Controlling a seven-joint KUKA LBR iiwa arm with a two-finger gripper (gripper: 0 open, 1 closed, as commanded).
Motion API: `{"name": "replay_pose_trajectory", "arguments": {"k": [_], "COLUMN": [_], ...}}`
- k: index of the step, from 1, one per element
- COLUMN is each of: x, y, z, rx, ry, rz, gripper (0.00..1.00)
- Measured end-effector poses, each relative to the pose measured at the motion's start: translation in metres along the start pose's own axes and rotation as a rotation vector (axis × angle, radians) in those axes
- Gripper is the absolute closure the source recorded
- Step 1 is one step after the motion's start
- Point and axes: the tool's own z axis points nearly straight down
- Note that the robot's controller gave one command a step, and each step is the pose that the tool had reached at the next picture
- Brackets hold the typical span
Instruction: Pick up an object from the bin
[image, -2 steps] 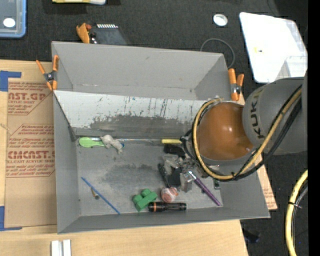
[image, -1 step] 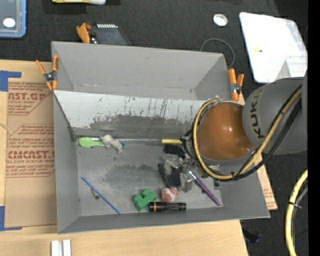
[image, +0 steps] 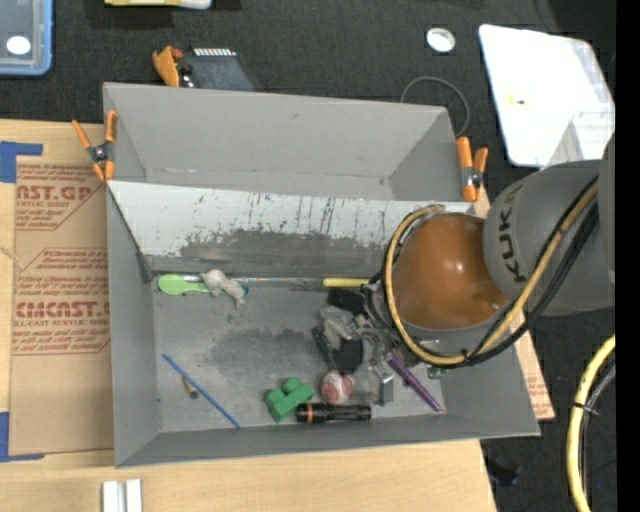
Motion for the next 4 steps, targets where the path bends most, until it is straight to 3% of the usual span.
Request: {"name": "replay_pose_trajectory", "arguments": {"k": [1, 3, 4], "x": [-0.0058, -0.0059, 0.0009], "y": [-0.0012, -0.0013, 0.0004], "z": [-0.0039, -0.0039, 0.0006], "rx": [0.006, 0.006, -0.001], "ry": [-0.020, -0.020, 0.003], "rz": [0.001, 0.002, 0.000], "gripper": [1.00, 1.00, 0.00]}}
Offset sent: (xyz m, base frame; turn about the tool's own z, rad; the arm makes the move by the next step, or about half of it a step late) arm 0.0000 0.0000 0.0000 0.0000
